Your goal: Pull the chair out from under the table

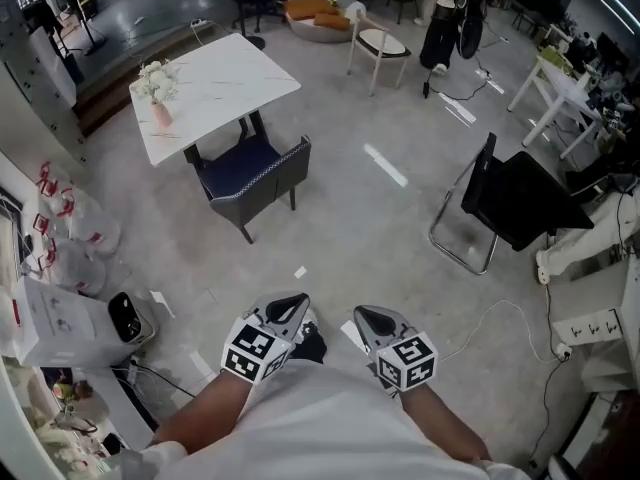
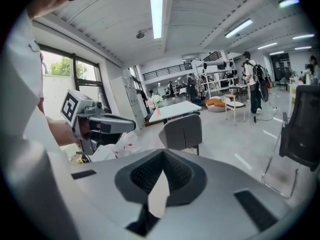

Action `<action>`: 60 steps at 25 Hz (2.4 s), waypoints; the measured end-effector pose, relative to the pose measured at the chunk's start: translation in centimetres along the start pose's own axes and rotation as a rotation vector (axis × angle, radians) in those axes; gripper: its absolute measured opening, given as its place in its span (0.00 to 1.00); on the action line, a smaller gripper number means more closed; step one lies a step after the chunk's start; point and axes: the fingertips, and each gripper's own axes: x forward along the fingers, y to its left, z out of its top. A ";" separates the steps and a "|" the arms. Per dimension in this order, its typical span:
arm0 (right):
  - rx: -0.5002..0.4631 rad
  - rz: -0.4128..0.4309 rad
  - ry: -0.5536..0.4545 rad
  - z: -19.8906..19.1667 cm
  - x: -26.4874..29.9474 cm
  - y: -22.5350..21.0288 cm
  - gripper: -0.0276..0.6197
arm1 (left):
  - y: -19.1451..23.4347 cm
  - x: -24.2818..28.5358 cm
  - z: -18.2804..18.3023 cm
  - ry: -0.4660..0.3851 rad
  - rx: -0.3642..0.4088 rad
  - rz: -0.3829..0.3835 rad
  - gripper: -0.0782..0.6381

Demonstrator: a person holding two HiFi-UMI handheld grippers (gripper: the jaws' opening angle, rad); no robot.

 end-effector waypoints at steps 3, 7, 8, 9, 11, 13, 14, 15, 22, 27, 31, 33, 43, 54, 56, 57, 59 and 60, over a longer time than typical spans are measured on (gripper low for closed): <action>-0.034 0.019 0.010 3.6 3.7 -2.4 0.05 | 4.7 1.9 3.1 -0.035 -0.009 0.041 0.11; -0.083 0.054 0.026 7.5 8.3 -4.8 0.05 | 9.9 4.1 6.6 -0.071 -0.002 0.073 0.11; -0.099 0.064 0.032 8.2 9.4 -5.2 0.05 | 11.3 4.6 7.1 -0.074 0.003 0.086 0.11; -0.111 0.072 0.036 8.9 10.6 -5.7 0.05 | 12.7 5.0 7.5 -0.077 0.005 0.099 0.11; -0.128 0.083 0.039 10.4 12.8 -6.4 0.05 | 15.3 5.6 8.2 -0.083 -0.002 0.120 0.11; -0.136 0.092 0.039 11.6 14.6 -7.0 0.05 | 17.3 6.0 8.7 -0.087 -0.007 0.132 0.11; -0.140 0.098 0.039 12.2 15.5 -7.3 0.05 | 18.2 6.1 8.9 -0.087 -0.007 0.137 0.11; -0.144 0.104 0.041 12.7 16.3 -7.6 0.05 | 19.0 6.3 9.0 -0.086 -0.009 0.143 0.11; -0.166 0.152 0.028 16.0 20.3 -8.3 0.05 | 23.3 6.2 9.6 -0.092 -0.037 0.204 0.11; -0.179 0.208 0.041 17.1 23.1 -8.9 0.05 | 25.8 6.4 9.1 -0.097 -0.095 0.259 0.11; -0.196 0.273 0.032 18.7 25.0 -10.1 0.05 | 26.8 7.0 9.7 -0.119 -0.138 0.318 0.11; -0.200 0.298 0.026 19.8 26.3 -11.2 0.05 | 27.5 8.0 10.7 -0.128 -0.131 0.343 0.11; -0.304 0.548 0.029 26.4 33.1 -14.7 0.05 | 32.8 11.3 15.3 -0.180 -0.197 0.600 0.11; -0.319 0.718 0.065 29.0 36.6 -18.4 0.05 | 34.7 13.7 17.4 -0.184 -0.252 0.798 0.11; -0.322 0.743 0.066 29.3 36.6 -19.0 0.05 | 34.6 14.1 17.4 -0.183 -0.263 0.824 0.11; -0.326 0.754 0.067 29.2 36.7 -19.1 0.05 | 34.5 14.3 17.3 -0.185 -0.270 0.832 0.11; -0.332 0.765 0.075 28.9 37.0 -19.4 0.05 | 34.3 15.0 17.2 -0.184 -0.277 0.830 0.11; -0.330 0.765 0.082 28.6 37.1 -19.4 0.05 | 34.0 15.3 17.1 -0.179 -0.275 0.820 0.11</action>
